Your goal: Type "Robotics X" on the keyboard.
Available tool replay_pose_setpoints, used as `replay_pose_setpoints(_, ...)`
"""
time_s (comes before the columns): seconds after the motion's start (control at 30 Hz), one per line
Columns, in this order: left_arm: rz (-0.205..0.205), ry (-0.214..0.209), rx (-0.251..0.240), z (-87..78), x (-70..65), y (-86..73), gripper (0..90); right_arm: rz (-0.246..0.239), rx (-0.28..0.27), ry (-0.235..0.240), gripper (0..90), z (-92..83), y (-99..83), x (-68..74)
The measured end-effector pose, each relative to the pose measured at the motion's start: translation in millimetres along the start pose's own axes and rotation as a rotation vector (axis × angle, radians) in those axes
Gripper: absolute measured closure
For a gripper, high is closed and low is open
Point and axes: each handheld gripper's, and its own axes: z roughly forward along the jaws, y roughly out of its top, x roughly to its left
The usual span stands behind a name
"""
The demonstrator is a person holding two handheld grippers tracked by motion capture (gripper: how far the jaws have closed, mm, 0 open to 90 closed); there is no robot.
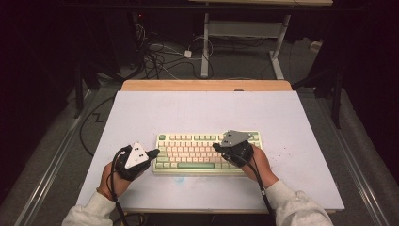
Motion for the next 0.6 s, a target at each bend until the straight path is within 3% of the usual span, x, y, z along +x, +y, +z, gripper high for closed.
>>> replay_pose_setpoints(0.23, 0.006, -0.008, 0.007, 2.5, -1.0, -0.4, 87.7, -0.023, 0.032, 0.015, 90.0, 11.8, 0.7, 1.3)
replay_pose_setpoints(0.6, 0.007, -0.013, 0.012, 2.8, -1.7, -1.0, 87.6, -0.011, 0.086, 0.006, 90.0, 25.8, -0.3, -2.1)
